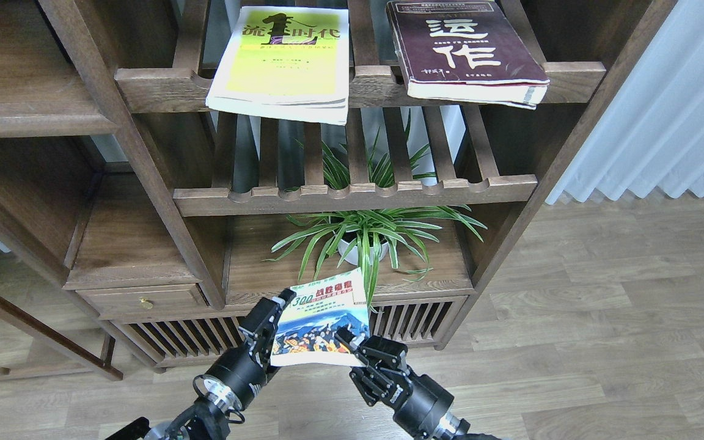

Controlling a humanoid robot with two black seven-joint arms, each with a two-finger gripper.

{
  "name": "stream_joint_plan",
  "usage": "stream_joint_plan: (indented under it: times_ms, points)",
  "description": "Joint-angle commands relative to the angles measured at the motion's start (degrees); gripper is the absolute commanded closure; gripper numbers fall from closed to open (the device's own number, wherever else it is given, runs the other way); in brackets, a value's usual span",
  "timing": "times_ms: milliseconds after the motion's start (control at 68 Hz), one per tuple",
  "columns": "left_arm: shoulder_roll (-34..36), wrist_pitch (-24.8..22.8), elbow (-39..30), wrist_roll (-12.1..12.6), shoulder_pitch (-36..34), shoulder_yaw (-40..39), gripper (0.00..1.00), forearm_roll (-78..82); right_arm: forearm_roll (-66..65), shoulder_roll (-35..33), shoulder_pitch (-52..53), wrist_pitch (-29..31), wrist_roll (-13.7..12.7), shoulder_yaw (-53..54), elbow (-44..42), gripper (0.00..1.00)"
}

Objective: Organize books on shelf
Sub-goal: 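Grasp the book with the left gripper, taking it from the right, then carry the book with the left gripper to the side shelf unit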

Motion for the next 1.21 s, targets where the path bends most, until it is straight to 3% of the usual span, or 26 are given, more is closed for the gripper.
stream_joint_plan:
  times_ms: [0, 147, 162, 206, 250, 470, 706, 794, 1029, 1117, 1191]
  points:
    - [0.0, 0.0, 0.3, -0.6, -1.1, 0.3, 0.37, -0.3, -1.0, 0.0, 0.0, -0.1, 0.0, 0.1, -0.2, 0.97]
    - [0.0, 0.0, 0.1, -0.7, -2.6, 0.2, 0.68, -0.5, -1.7, 0.0, 0.0, -0.1, 0.0, 0.1, -1.0, 0.97]
    - [0.0, 0.0, -0.2, -0.7, -2.8, -0.1, 0.76, -0.5, -1.9, 0.0, 0.0, -0.1, 0.0, 0.0, -1.0, 0.96]
    - [0.0, 0.0, -0.4, -0.8, -3.2, -0.4, 0.86, -0.6, -2.2, 0.0, 0.0, -0.1, 0.0, 0.1, -1.0, 0.96]
    - [0.0, 0.0, -0.4, -0.8, -3.4, -0.7, 0.92, -0.9, -2.3, 0.0, 0.0, -0.1, 0.0, 0.1, -1.0, 0.96]
    - [0.0, 0.0, -0.4, -0.2, -4.0, 0.2, 0.99, -3.3, -2.4, 0.0, 0.0, -0.1, 0.0, 0.3, -1.3, 0.96]
    - [0.0, 0.0, -0.3, 0.8, -4.0, 2.9, 1.0, -3.1, -3.7, 0.0, 0.1, -0.1, 0.0, 0.6, -1.5, 0.93]
    - [0.0, 0.0, -0.3, 1.8, -3.8, 3.5, 1.0, -3.0, -5.6, 0.0, 0.6, -0.1, 0.0, 0.7, -1.7, 0.79]
    - [6.0, 0.0, -1.0, 3.9, -3.8, 3.7, 1.0, -3.0, -14.5, 0.0, 2.7, -0.1, 0.0, 0.2, -2.8, 0.16]
    - [7.7, 0.0, -1.8, 4.2, -3.9, 3.6, 1.0, -3.0, -16.5, 0.0, 4.1, -0.1, 0.0, 0.0, -3.7, 0.02]
    - [10.9, 0.0, -2.5, 4.7, -3.9, 3.7, 1.0, -2.8, -16.7, 0.0, 5.2, -0.1, 0.0, 0.2, -4.4, 0.01]
